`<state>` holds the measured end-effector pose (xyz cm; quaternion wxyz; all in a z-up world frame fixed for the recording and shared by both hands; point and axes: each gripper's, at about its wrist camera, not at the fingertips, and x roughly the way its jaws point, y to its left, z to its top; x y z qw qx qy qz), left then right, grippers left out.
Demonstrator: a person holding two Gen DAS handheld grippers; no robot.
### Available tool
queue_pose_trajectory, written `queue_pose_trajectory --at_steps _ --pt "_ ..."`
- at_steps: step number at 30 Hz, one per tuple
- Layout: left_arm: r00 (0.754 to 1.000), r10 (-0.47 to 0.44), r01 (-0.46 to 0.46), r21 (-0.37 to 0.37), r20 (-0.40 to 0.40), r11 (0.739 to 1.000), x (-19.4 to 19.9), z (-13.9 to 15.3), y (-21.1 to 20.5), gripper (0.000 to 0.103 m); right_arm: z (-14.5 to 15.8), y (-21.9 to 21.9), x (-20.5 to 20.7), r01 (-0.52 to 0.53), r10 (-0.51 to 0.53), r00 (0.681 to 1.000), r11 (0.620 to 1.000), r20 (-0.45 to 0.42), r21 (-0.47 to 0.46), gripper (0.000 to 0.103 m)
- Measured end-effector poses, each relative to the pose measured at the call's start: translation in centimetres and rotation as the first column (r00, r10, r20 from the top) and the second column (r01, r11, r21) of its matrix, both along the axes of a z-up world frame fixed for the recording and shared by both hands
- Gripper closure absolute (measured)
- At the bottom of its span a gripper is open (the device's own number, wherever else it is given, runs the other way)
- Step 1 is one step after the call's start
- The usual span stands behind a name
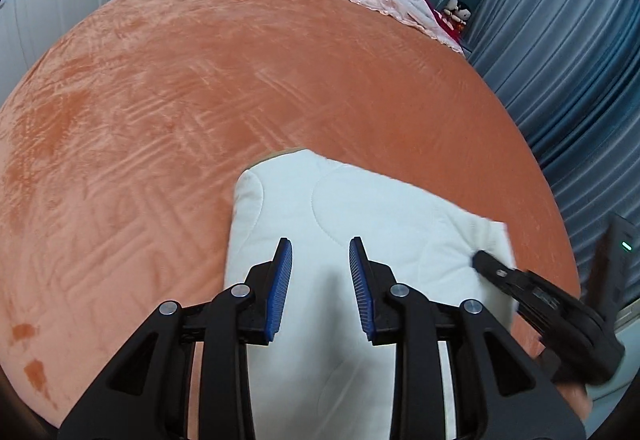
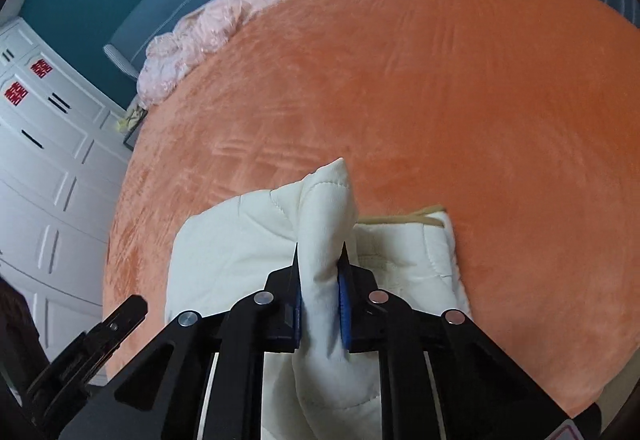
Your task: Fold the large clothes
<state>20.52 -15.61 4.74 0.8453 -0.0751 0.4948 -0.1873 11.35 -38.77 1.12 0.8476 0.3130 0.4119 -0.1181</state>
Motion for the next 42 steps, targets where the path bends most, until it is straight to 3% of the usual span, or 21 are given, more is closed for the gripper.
queue_pose_trajectory --at_steps 2,5,11,22,42 --pt "1.000 -0.019 0.020 0.024 -0.007 1.000 0.3 -1.2 -1.3 0.074 -0.6 -0.1 -0.9 0.025 -0.026 1.000 0.996 -0.015 -0.081 0.092" --pt "0.999 -0.034 0.035 0.058 -0.020 0.998 0.7 -3.7 -3.2 0.074 -3.5 -0.5 -0.6 0.019 -0.029 0.997 0.991 -0.074 -0.133 0.092" --pt "0.999 -0.034 0.033 0.137 0.005 0.990 1.2 -6.4 -5.2 0.069 -6.5 -0.1 0.5 -0.021 -0.003 0.995 0.971 -0.101 -0.237 0.078" --pt "0.996 0.007 -0.026 0.209 0.088 0.978 1.5 -9.8 -5.8 0.065 -8.9 0.7 2.0 -0.016 0.007 0.999 0.967 -0.036 -0.255 0.072" --pt "0.982 0.027 -0.079 0.277 0.185 0.958 1.0 -11.2 -6.6 0.065 -10.0 1.0 2.0 0.000 0.005 1.000 0.963 0.020 -0.270 0.071"
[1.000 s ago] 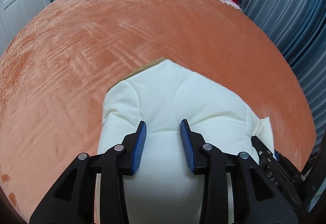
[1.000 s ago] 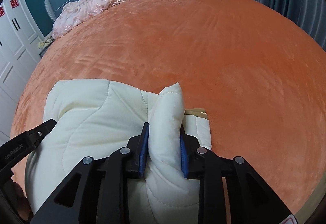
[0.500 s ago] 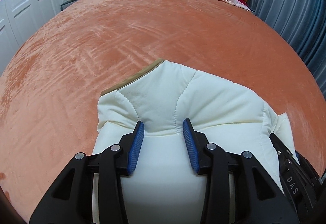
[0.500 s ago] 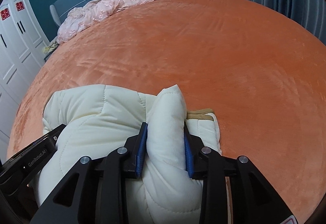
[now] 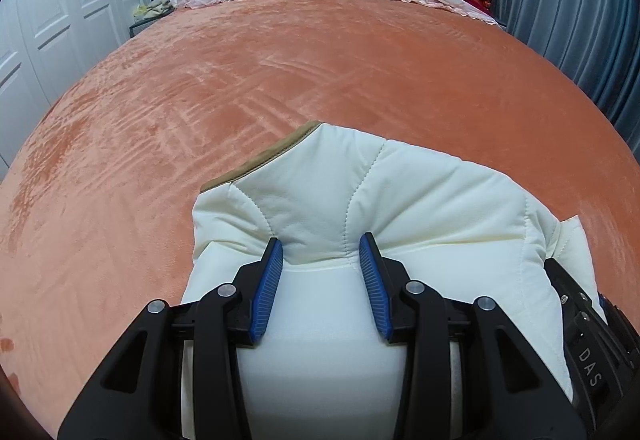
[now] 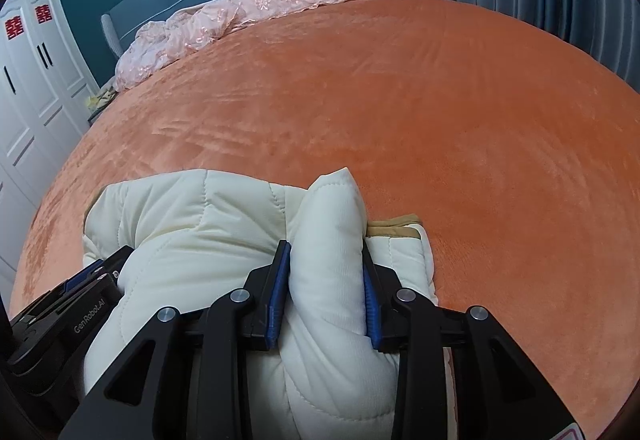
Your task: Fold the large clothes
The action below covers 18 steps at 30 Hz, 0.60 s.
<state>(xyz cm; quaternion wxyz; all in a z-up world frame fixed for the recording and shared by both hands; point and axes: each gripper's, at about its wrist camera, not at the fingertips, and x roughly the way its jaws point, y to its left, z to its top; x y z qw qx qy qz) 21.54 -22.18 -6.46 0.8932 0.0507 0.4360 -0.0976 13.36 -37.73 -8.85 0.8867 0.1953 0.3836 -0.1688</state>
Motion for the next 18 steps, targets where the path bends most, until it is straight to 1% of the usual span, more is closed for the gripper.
queue_pose_trajectory --at_steps 6,9,11,13,14,15,16,17,18 --pt "1.000 0.001 -0.001 0.022 0.008 1.000 -0.1 -0.1 -0.3 0.065 0.0 0.0 0.2 0.001 -0.001 1.000 1.000 -0.001 -0.011 0.071" --pt "1.000 -0.001 0.001 0.024 -0.002 1.000 -0.1 0.1 -0.2 0.065 0.3 0.1 0.3 0.000 0.000 1.000 1.000 -0.006 -0.007 0.071" --pt "1.000 -0.005 0.005 0.009 -0.019 1.000 0.0 0.5 0.0 0.064 0.5 -0.2 0.4 -0.008 0.008 1.000 1.000 -0.016 0.018 0.070" --pt "0.998 -0.018 0.017 -0.021 -0.058 1.000 0.0 1.4 0.7 0.063 1.3 -1.1 0.2 -0.016 0.019 0.999 0.996 -0.040 0.089 0.071" --pt "0.997 -0.026 0.024 -0.029 -0.075 0.999 -0.2 2.1 1.2 0.058 2.1 -1.7 -0.3 -0.013 0.020 0.999 0.990 -0.047 0.141 0.071" --pt "0.996 -0.027 0.025 -0.032 -0.086 0.999 -0.7 2.8 1.8 0.049 2.9 -2.3 -1.2 -0.009 0.017 0.999 0.980 -0.038 0.197 0.071" --pt "0.995 -0.021 0.017 -0.043 -0.096 0.999 -1.3 3.7 2.7 0.036 3.8 -2.9 -2.6 -0.002 0.006 1.000 0.968 -0.017 0.251 0.071" --pt "0.994 -0.013 0.006 -0.060 -0.113 0.998 -2.0 4.3 3.6 0.030 4.4 -3.5 -4.0 0.004 -0.002 1.000 0.958 -0.006 0.287 0.071" --pt "0.989 -0.013 -0.001 -0.097 -0.146 0.995 -2.7 4.7 4.7 0.028 4.8 -3.9 -5.1 0.007 -0.004 1.000 0.952 -0.009 0.306 0.071"
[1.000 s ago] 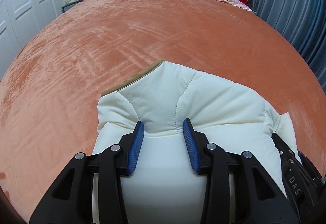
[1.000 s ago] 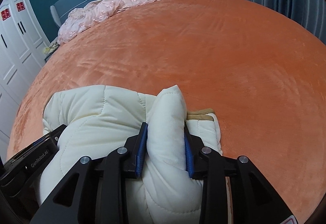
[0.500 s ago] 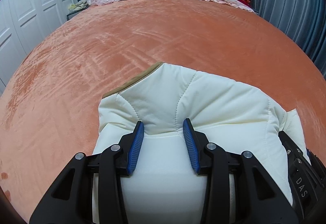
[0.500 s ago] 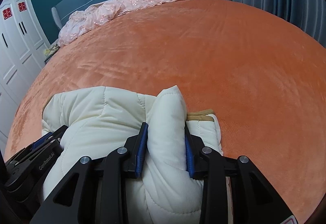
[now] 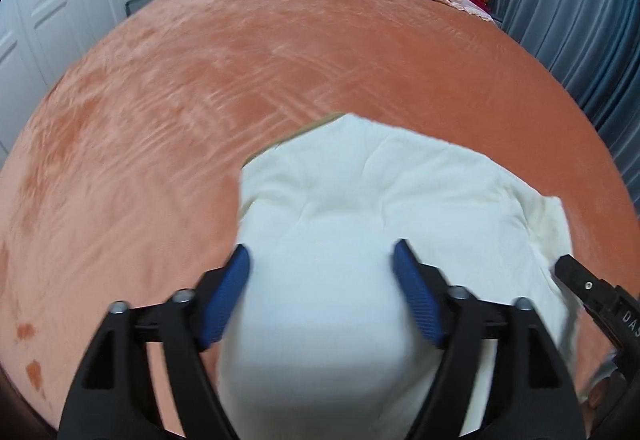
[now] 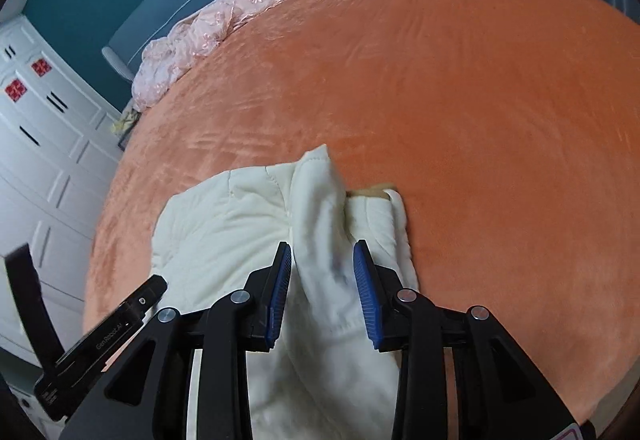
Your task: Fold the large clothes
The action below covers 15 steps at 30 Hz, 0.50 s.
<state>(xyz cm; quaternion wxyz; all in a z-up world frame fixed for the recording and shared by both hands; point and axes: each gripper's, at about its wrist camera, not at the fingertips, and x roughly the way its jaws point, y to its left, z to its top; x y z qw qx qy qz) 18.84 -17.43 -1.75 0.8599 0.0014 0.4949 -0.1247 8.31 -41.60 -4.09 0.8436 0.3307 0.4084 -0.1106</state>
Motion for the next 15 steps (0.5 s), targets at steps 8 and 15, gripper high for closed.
queue_pose_trajectory --at_steps 8,15 --pt "0.988 0.027 -0.044 -0.104 -0.154 0.994 -5.0 0.3 4.7 0.028 0.0 0.4 -5.6 -0.073 0.084 0.995 0.983 -0.057 0.168 0.069" --pt "0.993 -0.020 0.019 -0.012 -0.120 1.000 -8.4 1.4 3.8 0.028 3.1 4.5 -8.2 -0.158 0.157 0.987 0.987 -0.012 -0.025 0.089"
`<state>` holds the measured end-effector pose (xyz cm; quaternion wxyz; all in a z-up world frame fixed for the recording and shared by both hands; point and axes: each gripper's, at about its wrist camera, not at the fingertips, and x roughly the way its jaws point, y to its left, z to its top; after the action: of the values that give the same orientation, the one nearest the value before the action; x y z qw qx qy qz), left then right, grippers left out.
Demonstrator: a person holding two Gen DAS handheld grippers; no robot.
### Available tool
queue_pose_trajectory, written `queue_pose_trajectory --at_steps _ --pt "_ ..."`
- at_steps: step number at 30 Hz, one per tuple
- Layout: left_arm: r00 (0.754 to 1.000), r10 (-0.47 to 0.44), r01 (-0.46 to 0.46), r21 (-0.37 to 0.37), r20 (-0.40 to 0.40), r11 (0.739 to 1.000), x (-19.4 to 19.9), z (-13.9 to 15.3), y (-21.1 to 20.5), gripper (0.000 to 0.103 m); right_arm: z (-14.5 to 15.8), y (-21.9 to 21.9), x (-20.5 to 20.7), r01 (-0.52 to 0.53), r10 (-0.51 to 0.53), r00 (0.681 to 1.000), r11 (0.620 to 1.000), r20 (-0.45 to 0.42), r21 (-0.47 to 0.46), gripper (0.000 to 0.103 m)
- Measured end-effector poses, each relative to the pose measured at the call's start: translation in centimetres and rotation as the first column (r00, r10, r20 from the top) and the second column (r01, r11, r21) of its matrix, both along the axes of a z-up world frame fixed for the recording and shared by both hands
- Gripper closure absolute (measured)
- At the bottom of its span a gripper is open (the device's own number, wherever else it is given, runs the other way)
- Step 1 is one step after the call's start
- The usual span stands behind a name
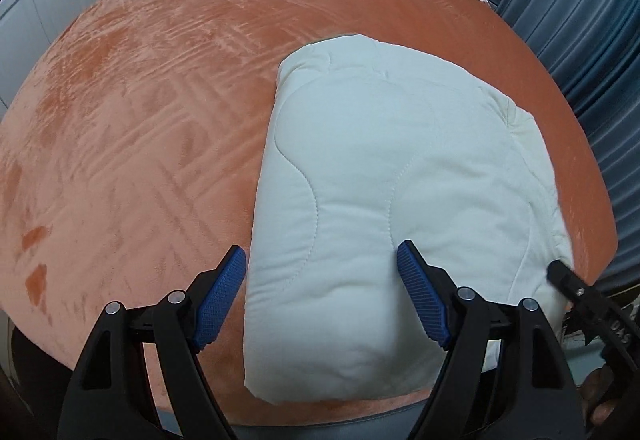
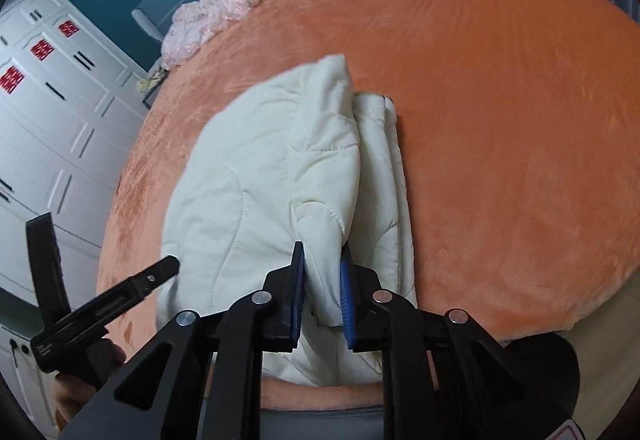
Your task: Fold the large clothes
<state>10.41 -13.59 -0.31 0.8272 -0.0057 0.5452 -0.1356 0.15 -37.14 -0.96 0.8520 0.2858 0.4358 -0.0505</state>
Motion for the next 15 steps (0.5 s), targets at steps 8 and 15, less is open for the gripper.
queue_pose_trajectory --at_steps 8,15 --pt "1.000 -0.018 0.018 0.032 -0.002 0.999 -1.7 -0.5 -0.5 0.026 -4.2 0.9 0.4 -0.002 -0.007 0.992 0.998 -0.123 -0.067 0.088" --pt "1.000 -0.004 0.004 0.058 0.005 0.998 -1.8 -1.6 -0.8 0.022 -5.2 0.7 1.4 -0.001 -0.005 0.991 0.999 -0.131 -0.047 0.083"
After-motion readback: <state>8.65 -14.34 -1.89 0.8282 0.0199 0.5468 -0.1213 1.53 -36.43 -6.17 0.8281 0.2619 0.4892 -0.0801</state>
